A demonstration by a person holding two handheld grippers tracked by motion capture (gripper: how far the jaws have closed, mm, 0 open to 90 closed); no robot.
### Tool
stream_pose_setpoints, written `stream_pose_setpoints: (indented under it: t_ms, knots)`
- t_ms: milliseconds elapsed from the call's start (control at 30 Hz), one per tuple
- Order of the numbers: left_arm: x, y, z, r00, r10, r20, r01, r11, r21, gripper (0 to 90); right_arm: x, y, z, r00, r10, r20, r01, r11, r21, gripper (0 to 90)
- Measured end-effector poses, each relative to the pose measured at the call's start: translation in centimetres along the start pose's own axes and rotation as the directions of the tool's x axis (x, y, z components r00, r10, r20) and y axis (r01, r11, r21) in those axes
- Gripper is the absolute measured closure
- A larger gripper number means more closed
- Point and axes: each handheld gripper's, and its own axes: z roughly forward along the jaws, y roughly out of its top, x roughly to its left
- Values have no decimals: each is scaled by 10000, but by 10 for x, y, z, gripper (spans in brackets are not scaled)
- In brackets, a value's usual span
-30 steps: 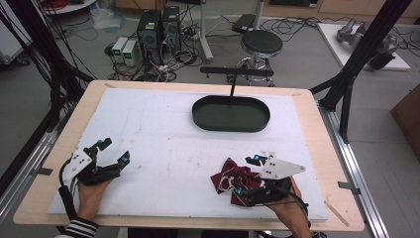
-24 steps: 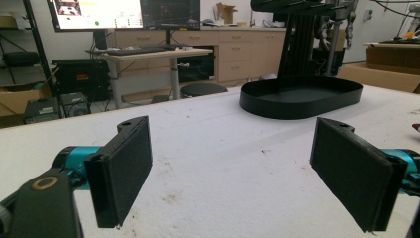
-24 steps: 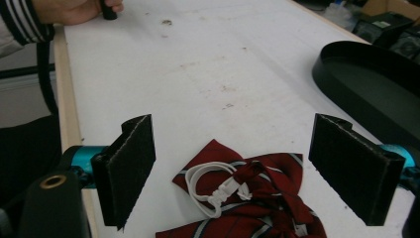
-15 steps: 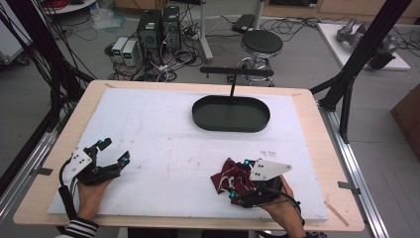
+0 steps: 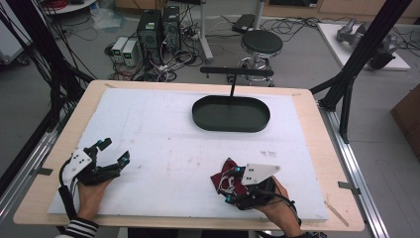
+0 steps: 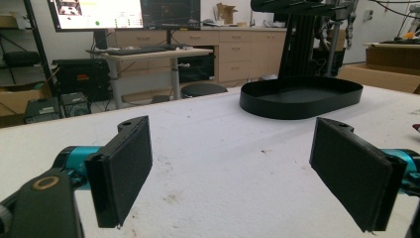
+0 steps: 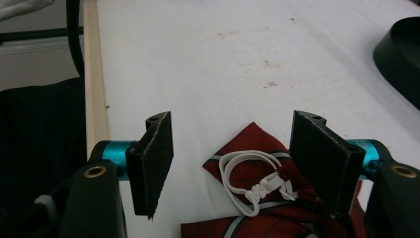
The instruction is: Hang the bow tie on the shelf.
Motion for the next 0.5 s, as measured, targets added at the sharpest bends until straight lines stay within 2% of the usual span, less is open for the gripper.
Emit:
stream_pose_setpoints:
  t_ms: [267, 500]
  knots:
    - [0, 0, 0, 10000, 0, 1, 0, 10000, -2, 168, 0, -1, 12, 9992, -159, -380, 182, 9979, 619, 425]
    - [0, 0, 0, 10000, 1, 3, -1, 10000, 4, 169, -1, -1, 23, 9986, -304, -434, 369, 9868, 1574, 475]
